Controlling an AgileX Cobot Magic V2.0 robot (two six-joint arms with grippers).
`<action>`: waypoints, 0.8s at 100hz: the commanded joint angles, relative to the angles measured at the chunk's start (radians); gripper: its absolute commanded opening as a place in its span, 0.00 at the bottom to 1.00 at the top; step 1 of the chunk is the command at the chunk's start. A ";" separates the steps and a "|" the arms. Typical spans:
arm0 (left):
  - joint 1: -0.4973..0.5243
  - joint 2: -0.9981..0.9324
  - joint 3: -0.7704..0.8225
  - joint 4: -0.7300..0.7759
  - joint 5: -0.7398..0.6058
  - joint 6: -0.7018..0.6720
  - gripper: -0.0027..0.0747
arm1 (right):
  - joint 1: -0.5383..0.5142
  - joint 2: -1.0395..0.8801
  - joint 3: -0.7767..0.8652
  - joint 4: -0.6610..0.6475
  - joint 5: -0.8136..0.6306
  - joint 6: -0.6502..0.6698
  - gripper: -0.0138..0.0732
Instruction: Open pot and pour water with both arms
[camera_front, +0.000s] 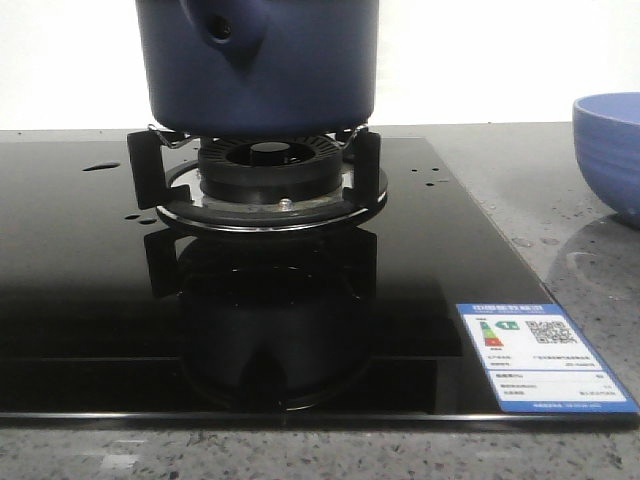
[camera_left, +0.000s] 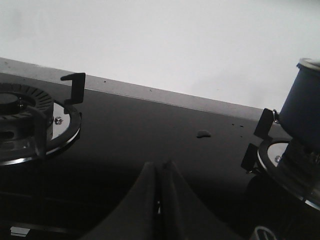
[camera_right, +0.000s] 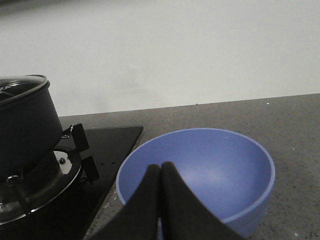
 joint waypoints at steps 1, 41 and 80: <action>-0.010 -0.059 0.032 0.007 -0.069 -0.013 0.01 | -0.001 0.006 -0.026 0.008 -0.039 -0.012 0.09; -0.012 -0.155 0.102 0.005 -0.011 -0.013 0.01 | -0.001 0.006 -0.026 0.008 -0.041 -0.012 0.09; -0.012 -0.153 0.100 0.005 -0.019 -0.013 0.01 | -0.001 0.006 -0.026 0.008 -0.041 -0.012 0.09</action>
